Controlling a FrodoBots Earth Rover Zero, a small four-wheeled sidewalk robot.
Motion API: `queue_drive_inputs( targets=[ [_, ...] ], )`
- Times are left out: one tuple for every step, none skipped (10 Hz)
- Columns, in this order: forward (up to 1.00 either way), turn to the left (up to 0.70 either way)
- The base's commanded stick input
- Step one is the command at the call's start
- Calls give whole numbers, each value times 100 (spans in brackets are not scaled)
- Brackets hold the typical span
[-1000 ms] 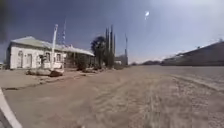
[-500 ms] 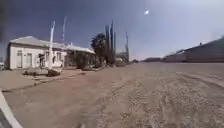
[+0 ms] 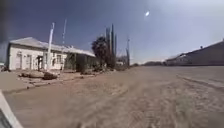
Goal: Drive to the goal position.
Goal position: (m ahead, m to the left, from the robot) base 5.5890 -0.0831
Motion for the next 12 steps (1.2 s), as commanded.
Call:
queue_drive_inputs(
  targets=[
    [70,0],
    [70,0],
    [70,0],
    [70,0],
    [70,0],
    [70,0],
    [70,0],
    [70,0],
    [70,0],
    [70,0],
    [70,0],
    [70,0]
  ],
)
